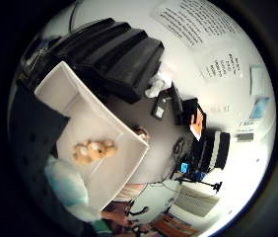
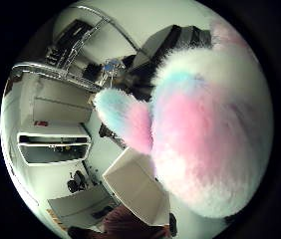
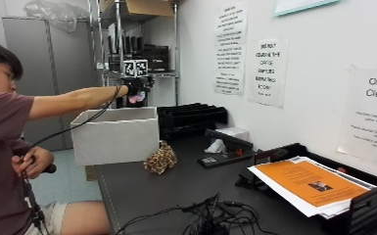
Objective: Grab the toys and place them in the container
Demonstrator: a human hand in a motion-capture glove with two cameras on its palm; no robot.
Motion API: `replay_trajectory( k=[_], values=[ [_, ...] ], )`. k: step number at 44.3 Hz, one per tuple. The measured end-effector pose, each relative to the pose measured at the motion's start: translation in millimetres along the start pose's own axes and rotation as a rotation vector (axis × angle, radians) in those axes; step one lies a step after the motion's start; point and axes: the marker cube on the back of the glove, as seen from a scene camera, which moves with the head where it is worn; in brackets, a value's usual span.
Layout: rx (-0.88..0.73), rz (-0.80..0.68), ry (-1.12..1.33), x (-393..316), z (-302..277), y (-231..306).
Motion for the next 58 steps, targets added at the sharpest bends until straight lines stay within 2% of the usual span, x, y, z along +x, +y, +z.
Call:
replay_trajectory(
  k=[4,9,12,20,26,32,47,52,58],
  values=[
    [-0.037,0.001,-0.015,-1,3,0],
    [-0.221,0.036,-0.013,-3,10,3],
    [-0.273,0.051,-0.003,-4,11,5],
    [-0.267,0.013,-0.012,-9,3,9],
    [-0.283,0.082,0.029,-2,-7,17],
    [-0.263,0.072,0.052,15,-27,34],
    [-0.252,0.224,0.17,105,-73,86],
    [-0.27,0.289,0.179,144,-73,110],
    [-0.22,0.318,0.155,188,-57,135]
  ],
)
